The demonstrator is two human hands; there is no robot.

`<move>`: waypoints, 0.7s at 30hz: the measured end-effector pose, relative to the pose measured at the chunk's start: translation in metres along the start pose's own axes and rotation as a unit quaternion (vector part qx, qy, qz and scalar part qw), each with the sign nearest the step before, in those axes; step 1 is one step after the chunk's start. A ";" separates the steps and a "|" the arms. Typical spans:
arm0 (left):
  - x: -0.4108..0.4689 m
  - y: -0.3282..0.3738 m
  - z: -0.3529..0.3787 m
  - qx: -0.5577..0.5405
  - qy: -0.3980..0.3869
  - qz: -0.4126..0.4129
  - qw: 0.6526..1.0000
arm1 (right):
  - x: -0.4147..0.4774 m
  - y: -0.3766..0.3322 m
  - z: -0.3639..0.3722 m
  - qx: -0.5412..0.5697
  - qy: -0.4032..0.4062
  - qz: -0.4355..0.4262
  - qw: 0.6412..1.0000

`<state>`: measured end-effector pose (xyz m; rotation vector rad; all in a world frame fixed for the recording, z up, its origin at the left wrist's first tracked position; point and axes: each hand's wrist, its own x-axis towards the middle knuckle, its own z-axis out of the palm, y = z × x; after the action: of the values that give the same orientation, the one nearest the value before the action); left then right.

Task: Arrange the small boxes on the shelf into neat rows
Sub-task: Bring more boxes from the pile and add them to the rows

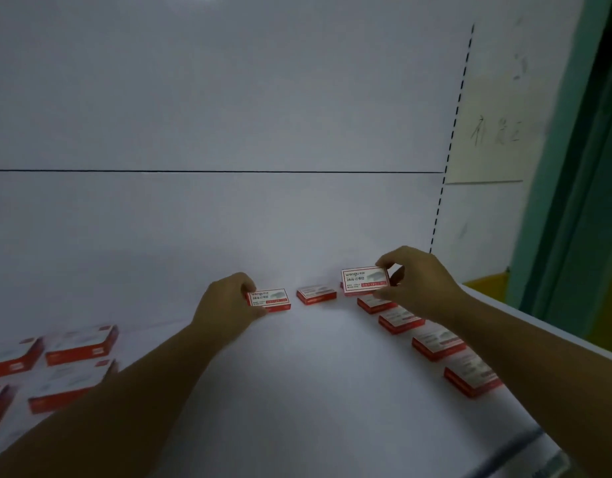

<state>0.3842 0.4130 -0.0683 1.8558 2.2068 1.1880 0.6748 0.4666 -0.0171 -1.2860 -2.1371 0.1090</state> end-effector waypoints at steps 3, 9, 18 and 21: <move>0.007 0.002 0.014 0.007 0.003 -0.020 1.000 | 0.014 0.016 0.006 0.008 -0.036 -0.014 0.999; 0.004 0.003 0.024 0.050 0.018 -0.062 0.997 | 0.043 0.023 0.031 -0.050 -0.118 -0.091 0.988; 0.004 0.018 0.028 0.136 0.033 -0.101 0.985 | 0.066 0.024 0.073 -0.100 -0.247 -0.162 0.950; -0.005 0.024 0.019 0.167 0.006 -0.104 0.980 | 0.066 0.025 0.076 -0.115 -0.247 -0.181 0.945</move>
<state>0.4150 0.4187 -0.0707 1.6579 2.6641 0.8374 0.6302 0.5522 -0.0559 -1.0376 -2.8580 0.0265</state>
